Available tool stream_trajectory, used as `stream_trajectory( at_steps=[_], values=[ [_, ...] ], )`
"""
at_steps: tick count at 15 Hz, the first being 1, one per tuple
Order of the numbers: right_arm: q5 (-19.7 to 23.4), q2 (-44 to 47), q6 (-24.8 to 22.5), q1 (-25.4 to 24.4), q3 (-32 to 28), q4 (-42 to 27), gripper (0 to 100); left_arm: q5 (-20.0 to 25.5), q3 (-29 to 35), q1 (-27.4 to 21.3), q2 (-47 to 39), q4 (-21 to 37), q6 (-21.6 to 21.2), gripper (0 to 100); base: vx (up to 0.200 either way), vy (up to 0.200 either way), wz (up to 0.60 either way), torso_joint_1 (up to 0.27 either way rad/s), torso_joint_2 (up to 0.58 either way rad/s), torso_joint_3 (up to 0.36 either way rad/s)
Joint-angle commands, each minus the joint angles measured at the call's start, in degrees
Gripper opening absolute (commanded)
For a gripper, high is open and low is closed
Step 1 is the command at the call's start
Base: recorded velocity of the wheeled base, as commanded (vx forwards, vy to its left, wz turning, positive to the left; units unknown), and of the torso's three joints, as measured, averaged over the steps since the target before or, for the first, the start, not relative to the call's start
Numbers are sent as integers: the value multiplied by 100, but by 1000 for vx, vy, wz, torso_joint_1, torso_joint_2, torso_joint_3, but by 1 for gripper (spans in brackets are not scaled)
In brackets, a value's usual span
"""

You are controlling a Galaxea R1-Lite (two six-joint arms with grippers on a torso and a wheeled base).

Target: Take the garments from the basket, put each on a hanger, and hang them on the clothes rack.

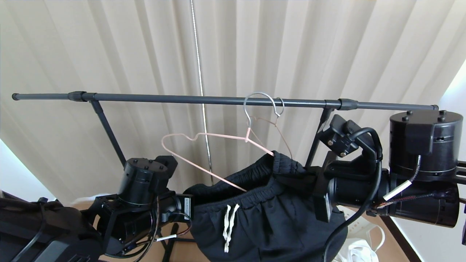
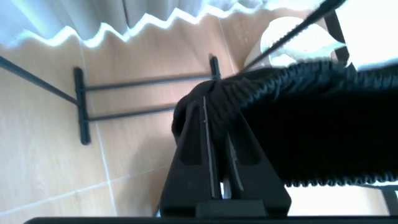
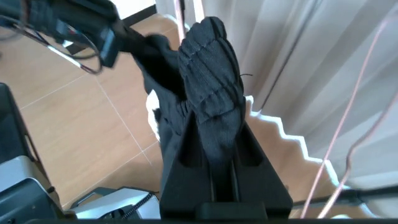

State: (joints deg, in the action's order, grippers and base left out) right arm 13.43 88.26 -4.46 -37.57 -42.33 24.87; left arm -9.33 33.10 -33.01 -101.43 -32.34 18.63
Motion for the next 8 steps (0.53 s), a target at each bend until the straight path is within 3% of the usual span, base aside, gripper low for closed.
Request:
stream_trajectory(
  at_steps=[1, 3, 8],
  values=[
    [116, -63, 59, 224, 471, 299, 0, -52, 39, 23, 70, 0, -43, 0, 0, 0, 0, 0, 0, 0],
    [344, -151, 147, 303, 752, 642, 0, -69, 92, 172, 62, -9, -263, 0, 0, 0, 0, 0, 0, 0],
    [344, -186, 42, 329, 972, 607, 0, -69, 206, 524, 53, 0, -333, 0, 0, 0, 0, 0, 0, 0]
  ],
)
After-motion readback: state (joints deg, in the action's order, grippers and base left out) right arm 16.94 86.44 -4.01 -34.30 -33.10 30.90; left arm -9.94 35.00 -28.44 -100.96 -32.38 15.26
